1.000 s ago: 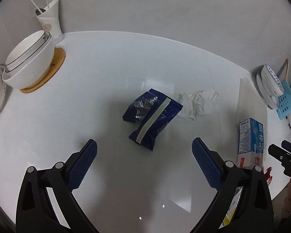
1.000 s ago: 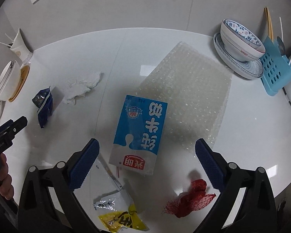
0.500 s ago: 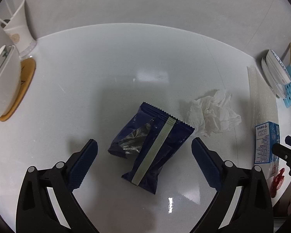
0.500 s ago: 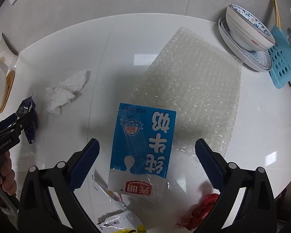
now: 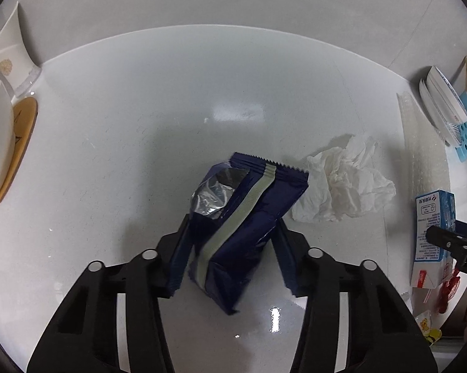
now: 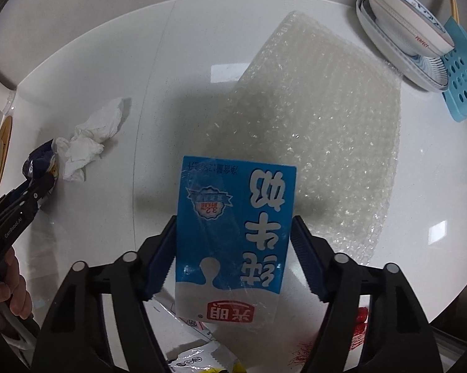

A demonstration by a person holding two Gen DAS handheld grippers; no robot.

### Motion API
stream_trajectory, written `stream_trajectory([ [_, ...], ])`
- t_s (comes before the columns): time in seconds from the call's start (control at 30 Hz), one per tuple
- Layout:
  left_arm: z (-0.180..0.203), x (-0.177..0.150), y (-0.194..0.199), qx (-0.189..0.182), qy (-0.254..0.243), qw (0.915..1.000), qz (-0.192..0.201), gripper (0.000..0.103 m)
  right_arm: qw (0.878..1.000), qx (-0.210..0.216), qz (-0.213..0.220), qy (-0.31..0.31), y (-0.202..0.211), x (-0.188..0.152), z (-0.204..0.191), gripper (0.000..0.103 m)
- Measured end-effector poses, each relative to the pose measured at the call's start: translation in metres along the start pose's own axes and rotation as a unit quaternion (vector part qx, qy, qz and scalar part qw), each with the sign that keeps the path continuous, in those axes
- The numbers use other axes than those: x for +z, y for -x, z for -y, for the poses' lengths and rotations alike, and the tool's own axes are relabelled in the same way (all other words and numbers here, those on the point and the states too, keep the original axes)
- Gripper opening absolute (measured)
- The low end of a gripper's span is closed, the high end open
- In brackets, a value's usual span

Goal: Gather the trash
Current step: 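Grasp the blue snack wrapper with the left gripper while the right gripper grasps the milk carton, then lift the blue wrapper and milk carton off the counter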

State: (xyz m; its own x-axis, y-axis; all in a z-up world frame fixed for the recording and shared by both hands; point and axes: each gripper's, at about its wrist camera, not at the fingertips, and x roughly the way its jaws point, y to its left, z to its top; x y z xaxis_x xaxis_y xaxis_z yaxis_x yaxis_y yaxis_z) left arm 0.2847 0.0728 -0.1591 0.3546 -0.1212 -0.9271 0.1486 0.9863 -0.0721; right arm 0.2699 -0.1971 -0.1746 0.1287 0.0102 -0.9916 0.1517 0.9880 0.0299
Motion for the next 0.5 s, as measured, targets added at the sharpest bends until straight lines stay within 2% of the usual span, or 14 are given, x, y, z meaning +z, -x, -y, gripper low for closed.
stream_trajectory([
  [0.07,0.000,0.001,-0.001,0.000,-0.001,1.0000,-0.005,0.030,1.000,-0.001,0.001,-0.002,-0.001,0.001,0.000,0.064],
  [0.17,0.004,0.002,-0.002,0.006,-0.005,1.0000,-0.003,0.023,1.000,0.009,0.003,-0.003,0.000,0.001,-0.001,0.062],
  [0.5,0.005,-0.002,0.002,0.007,-0.007,1.0000,0.002,0.018,1.000,0.019,0.012,0.003,0.010,-0.003,0.005,0.062],
])
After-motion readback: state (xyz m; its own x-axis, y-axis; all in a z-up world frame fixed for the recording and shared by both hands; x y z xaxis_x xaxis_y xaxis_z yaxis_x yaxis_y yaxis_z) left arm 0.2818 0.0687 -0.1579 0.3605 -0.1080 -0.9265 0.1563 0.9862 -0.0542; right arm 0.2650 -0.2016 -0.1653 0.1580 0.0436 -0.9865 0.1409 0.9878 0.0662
